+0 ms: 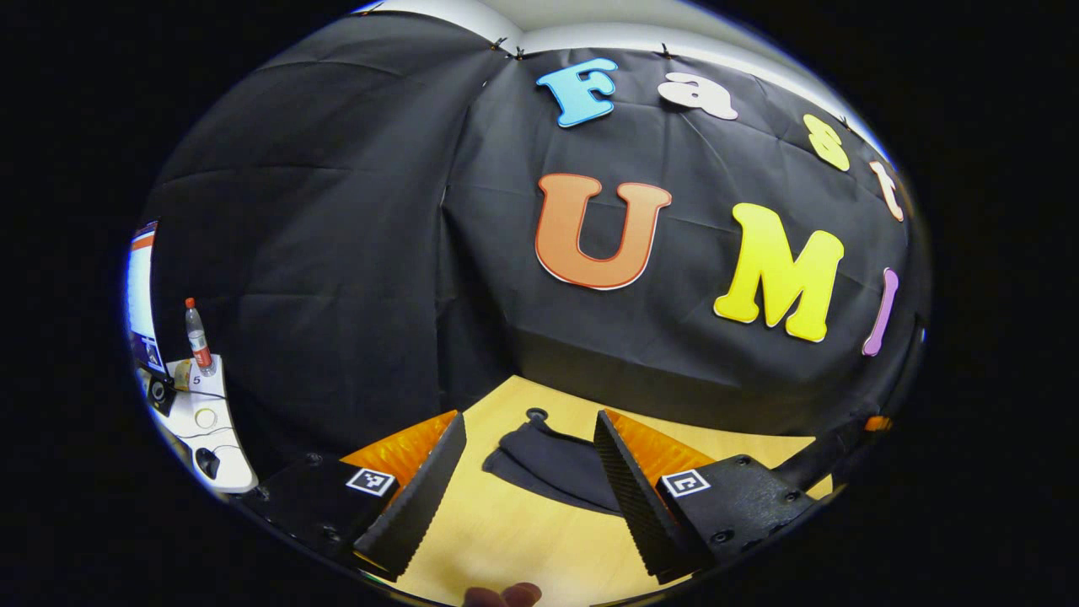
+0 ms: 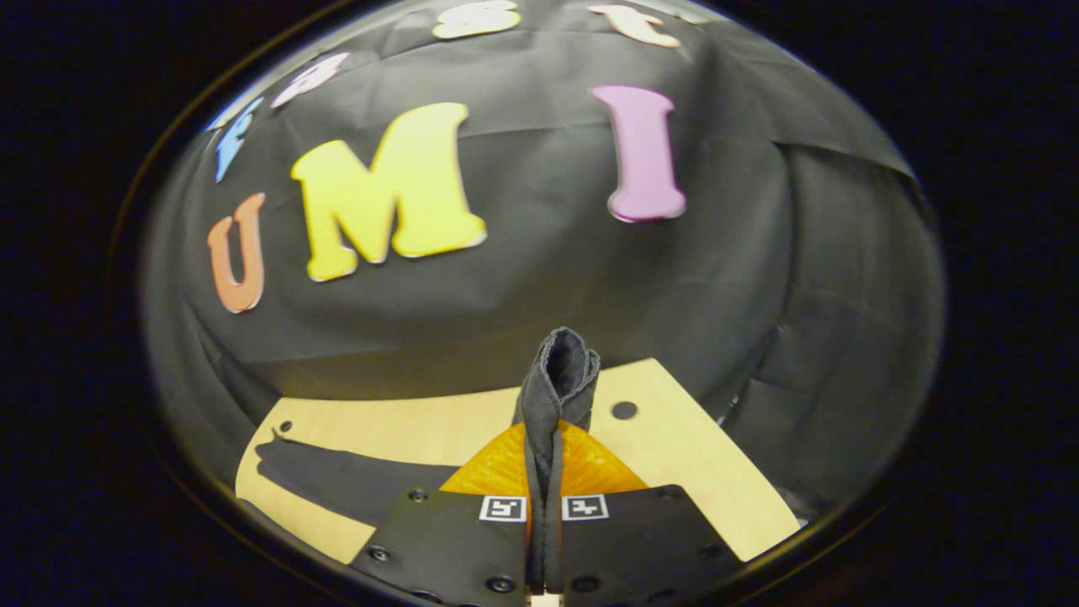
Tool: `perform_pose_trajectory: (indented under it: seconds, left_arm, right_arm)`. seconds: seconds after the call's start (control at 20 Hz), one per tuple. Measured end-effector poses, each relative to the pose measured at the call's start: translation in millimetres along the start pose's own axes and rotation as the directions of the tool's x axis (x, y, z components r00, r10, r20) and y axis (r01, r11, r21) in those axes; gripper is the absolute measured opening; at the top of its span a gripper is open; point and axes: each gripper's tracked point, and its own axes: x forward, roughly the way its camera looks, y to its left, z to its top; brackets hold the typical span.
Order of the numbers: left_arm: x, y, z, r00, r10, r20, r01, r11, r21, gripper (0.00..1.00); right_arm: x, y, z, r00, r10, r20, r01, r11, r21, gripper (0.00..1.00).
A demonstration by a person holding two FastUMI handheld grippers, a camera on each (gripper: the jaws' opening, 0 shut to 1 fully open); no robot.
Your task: Grasp the waist and the cuffs of the jeans and fold them to make the two legs overlap; first hold the waist and fold one-third of the jeans toward the cuffs, then hold the cuffs and fold the remaining one-third in the same direction to finish folding.
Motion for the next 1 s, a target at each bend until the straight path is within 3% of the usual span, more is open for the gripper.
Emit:
perform_pose_trajectory:
  seconds: [0.15, 0.2, 0.35, 0.45, 0.55, 0.7, 1.0]
  left_arm:
    - [2.0, 31.0, -3.1, 1.0, -0.003, -0.006, 0.003, 1.0, 0.029, 0.99]
    - [0.6, 42.4, -3.2, 1.0, 0.002, -0.007, -0.002, 0.999, 0.039, 0.99]
    - [-2.0, 62.4, -2.4, 1.0, 0.011, -0.011, -0.01, 0.999, 0.045, 0.99]
    - [-1.4, 77.0, -5.0, 1.0, 0.026, -0.015, -0.025, 0.998, 0.063, 0.99]
    - [-3.7, 93.0, -7.6, 0.999, 0.038, -0.025, -0.036, 0.998, 0.049, 0.99]
    - [-3.3, 112.9, -20.2, 0.997, 0.059, -0.057, -0.057, 0.998, 0.028, 0.99]
    - [2.0, 135.8, -35.9, 0.991, 0.087, -0.102, -0.089, 0.996, -0.015, 0.99]
  right_arm:
    - [22.7, 85.9, -10.4, 0.995, 0.095, -0.01, -0.095, 0.994, -0.054, 0.04]
    - [26.3, 127.3, -27.6, 0.991, 0.13, -0.034, -0.132, 0.988, -0.074, 0.01]
    - [47.2, 189.6, -67.5, 0.982, 0.169, -0.08, -0.179, 0.974, -0.142, 0.01]
    - [61.9, 223.8, -100.3, 0.976, 0.181, -0.123, -0.203, 0.96, -0.195, 0.01]
    - [95.3, 266.1, -166.2, 0.96, 0.18, -0.212, -0.235, 0.934, -0.27, 0.01]
    - [120.0, 282.2, -226.8, 0.945, 0.156, -0.287, -0.247, 0.916, -0.316, 0.01]
    - [134.0, 292.3, -273.4, 0.911, 0.137, -0.389, -0.286, 0.89, -0.356, 0.03]
